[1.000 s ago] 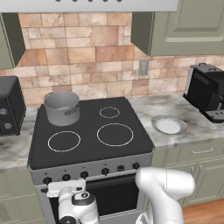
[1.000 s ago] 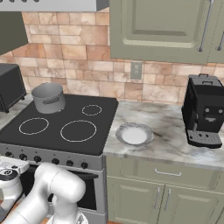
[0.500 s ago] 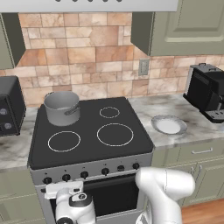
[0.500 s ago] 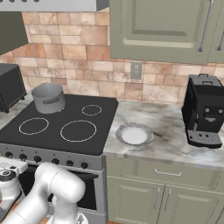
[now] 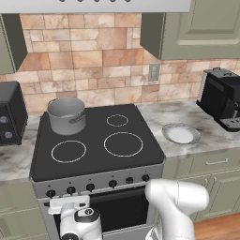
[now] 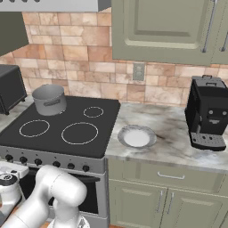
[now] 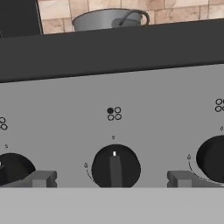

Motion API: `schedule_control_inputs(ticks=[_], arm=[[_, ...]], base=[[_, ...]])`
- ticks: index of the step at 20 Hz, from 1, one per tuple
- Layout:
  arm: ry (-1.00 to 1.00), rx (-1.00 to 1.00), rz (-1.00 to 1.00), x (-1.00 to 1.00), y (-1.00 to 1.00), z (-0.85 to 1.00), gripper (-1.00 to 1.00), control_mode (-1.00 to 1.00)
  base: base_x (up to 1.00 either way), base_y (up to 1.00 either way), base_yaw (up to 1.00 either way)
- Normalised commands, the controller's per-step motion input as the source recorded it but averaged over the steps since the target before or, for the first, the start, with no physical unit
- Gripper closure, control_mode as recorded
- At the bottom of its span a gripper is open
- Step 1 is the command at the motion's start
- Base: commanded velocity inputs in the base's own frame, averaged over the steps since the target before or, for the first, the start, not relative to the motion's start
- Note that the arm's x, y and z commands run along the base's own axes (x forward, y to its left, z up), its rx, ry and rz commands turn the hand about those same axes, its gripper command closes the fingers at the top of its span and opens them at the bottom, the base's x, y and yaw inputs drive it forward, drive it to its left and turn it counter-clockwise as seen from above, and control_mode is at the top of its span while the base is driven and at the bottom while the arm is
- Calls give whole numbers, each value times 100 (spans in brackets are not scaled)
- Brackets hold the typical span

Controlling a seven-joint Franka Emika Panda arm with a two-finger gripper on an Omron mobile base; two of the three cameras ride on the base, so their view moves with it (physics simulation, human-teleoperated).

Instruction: Retrieve the frozen meat and place it in the pot on a burner. Then turn the burner on.

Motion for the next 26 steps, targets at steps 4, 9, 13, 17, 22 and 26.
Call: schedule_control_inputs(ticks=[4, 9, 13, 17, 22, 26], arm=[[0, 0, 0, 0, 0, -1, -100, -100], [1, 0, 0, 3, 0, -10, -100, -100], [0, -1, 0, 4, 0, -11, -100, -100], [0, 0, 0, 10, 0, -1, -100, -100], [0, 0, 0, 18, 0, 0, -100, -100], [0, 0, 0, 13, 0, 0, -100, -100]], base=[[0, 0, 0], [0, 0, 0], [0, 0, 0], [0, 0, 0], [0, 0, 0], [0, 0, 0]])
